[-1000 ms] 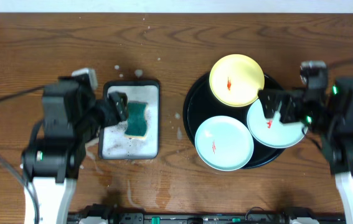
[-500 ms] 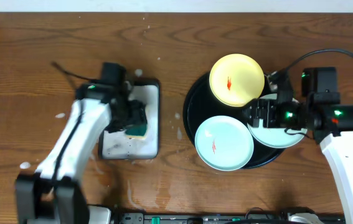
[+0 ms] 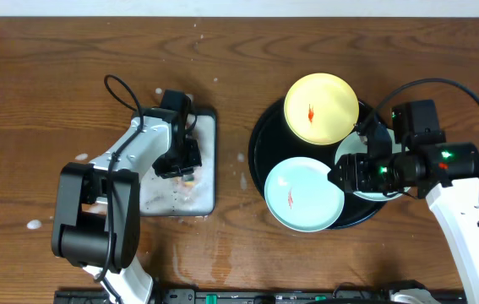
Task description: Clean dirty plates on tray and stack at the side
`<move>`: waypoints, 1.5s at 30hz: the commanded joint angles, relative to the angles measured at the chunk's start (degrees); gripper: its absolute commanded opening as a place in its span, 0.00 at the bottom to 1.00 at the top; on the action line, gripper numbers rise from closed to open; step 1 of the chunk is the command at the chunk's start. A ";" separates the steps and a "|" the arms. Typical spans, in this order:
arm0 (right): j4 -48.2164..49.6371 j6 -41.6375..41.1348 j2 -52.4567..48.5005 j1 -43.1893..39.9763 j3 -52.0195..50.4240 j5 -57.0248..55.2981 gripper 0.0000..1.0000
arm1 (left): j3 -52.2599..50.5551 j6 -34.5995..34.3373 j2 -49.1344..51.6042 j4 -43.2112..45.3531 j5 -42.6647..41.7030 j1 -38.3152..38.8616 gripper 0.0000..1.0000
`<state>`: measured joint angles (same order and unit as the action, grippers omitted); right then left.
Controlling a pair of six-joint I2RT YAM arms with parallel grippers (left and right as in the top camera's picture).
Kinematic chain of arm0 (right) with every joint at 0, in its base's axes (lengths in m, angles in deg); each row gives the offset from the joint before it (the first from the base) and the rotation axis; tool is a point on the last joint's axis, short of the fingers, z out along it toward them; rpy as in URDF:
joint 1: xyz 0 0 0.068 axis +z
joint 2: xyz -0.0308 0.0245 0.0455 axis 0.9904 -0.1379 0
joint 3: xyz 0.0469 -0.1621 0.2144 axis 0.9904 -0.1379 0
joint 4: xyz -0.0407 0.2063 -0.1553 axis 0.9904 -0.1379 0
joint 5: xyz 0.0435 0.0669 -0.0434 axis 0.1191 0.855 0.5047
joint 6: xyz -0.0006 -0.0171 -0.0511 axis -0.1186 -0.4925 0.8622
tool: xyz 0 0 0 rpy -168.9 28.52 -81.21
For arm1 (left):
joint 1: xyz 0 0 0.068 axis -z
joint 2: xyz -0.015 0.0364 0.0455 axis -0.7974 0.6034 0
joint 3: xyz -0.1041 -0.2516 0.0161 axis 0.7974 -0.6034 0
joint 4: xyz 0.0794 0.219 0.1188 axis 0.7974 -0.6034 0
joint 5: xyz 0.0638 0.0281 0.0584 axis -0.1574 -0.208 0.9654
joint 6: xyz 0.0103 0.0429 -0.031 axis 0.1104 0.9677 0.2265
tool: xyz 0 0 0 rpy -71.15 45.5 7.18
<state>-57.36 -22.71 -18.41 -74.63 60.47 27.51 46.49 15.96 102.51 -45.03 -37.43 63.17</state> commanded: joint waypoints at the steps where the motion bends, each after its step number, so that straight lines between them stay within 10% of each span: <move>1: 1.09 0.35 -0.07 0.52 -2.27 -1.84 0.56 | 1.86 0.17 0.42 -1.05 1.75 -0.35 0.08; 4: 2.86 -1.20 -0.07 0.52 -4.59 -5.11 0.54 | 3.13 0.24 -2.75 -3.82 1.77 -0.35 0.47; 11: 6.69 -2.62 -0.07 0.52 -9.40 -6.82 0.53 | 2.69 0.79 -6.01 -0.94 6.97 -0.35 0.55; 17: 8.70 -2.60 -0.07 0.52 -13.18 -6.84 0.49 | -2.27 1.46 -1.86 8.11 4.50 -0.17 0.55; 22: 9.60 -2.62 -0.07 0.55 -16.04 -6.12 0.46 | -2.51 1.49 0.04 8.26 4.24 -0.20 0.08; 45: 31.50 -10.86 -3.10 2.64 -28.96 -10.45 0.29 | 4.52 3.17 -25.07 -5.95 -5.77 0.90 0.07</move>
<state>-27.66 -30.36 -19.83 -72.58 31.54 16.27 49.88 18.23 79.64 -50.76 -39.55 63.24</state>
